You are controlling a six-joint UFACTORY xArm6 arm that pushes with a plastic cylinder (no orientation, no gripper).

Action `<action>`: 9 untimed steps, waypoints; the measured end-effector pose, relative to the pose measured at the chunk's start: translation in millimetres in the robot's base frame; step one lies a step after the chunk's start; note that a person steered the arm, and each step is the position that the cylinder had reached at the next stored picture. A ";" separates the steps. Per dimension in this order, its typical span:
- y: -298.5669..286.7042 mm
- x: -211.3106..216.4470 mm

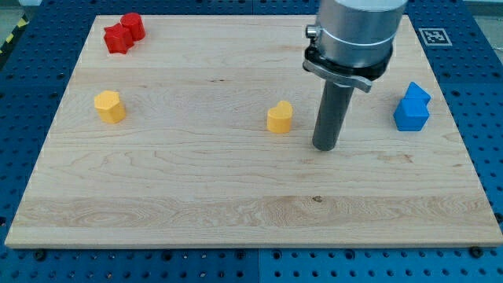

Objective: Push the heart into the hexagon

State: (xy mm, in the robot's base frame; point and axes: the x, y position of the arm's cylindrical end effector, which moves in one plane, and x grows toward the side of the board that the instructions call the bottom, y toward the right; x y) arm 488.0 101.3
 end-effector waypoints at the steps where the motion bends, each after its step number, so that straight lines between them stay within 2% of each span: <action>1: 0.1 -0.8; 2: -0.1 -18.2; 7: -16.3 -21.2; 9: -75.2 -41.0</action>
State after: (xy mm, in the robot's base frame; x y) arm 446.9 26.1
